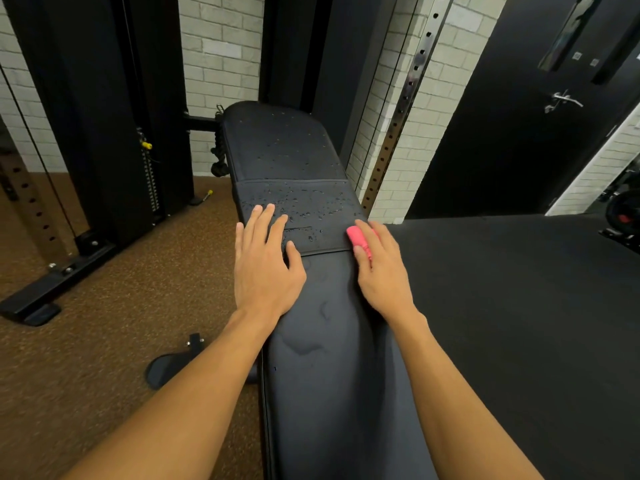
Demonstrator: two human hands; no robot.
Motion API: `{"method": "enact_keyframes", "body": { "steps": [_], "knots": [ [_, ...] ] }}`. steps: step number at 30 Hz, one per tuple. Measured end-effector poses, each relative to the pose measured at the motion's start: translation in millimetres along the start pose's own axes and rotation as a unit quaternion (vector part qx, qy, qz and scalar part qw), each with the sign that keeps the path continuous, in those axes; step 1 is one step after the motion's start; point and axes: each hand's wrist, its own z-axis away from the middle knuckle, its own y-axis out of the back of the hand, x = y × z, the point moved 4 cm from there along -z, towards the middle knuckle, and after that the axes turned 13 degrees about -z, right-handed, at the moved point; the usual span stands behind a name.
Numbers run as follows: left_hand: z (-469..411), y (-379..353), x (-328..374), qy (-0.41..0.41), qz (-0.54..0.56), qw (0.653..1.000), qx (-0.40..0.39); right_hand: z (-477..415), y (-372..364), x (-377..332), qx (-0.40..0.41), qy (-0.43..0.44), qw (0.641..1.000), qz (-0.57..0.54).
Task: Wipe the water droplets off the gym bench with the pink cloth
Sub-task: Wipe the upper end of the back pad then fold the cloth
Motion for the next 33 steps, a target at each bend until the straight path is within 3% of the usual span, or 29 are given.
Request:
{"method": "enact_keyframes", "body": {
  "steps": [3, 7, 10, 14, 16, 20, 23, 29, 33],
  "knots": [
    [-0.5, -0.4, -1.2, -0.002, 0.0, 1.0, -0.001, -4.3, -2.0, 1.0, 0.028, -0.065, 0.997, -0.016],
    [0.3, -0.9, -1.8, -0.001, -0.001, 1.0, 0.005, 2.0, -22.9, -28.0, -0.023, 0.051, 0.998, 0.027],
    [0.7, 0.1, -0.3, -0.001, 0.004, 1.0, 0.004, 1.8, -16.9, -22.7, -0.043, 0.06, 0.997, 0.027],
    [-0.4, 0.8, -0.1, -0.002, 0.004, 1.0, 0.001, -16.7, -6.2, -7.8, 0.021, -0.061, 0.998, -0.008],
    [0.0, 0.5, -0.8, -0.001, 0.005, 1.0, 0.002, -24.5, -14.1, -15.5, 0.033, -0.08, 0.996, -0.009],
    [0.3, -0.6, -1.6, -0.002, 0.004, 1.0, 0.005, -9.6, -29.5, -35.0, -0.026, 0.039, 0.999, 0.018],
    [1.1, -0.4, -1.6, -0.002, 0.011, 1.0, 0.004, 5.7, -16.5, -23.6, -0.048, 0.07, 0.996, 0.014],
    [0.9, 1.0, -1.9, 0.004, 0.011, 1.0, -0.002, -16.9, -11.4, -8.2, 0.036, -0.074, 0.997, -0.007],
    [1.4, 1.3, -1.3, 0.004, 0.012, 1.0, 0.001, -10.1, -29.8, -33.2, -0.022, 0.035, 0.999, 0.011]
  ]
}}
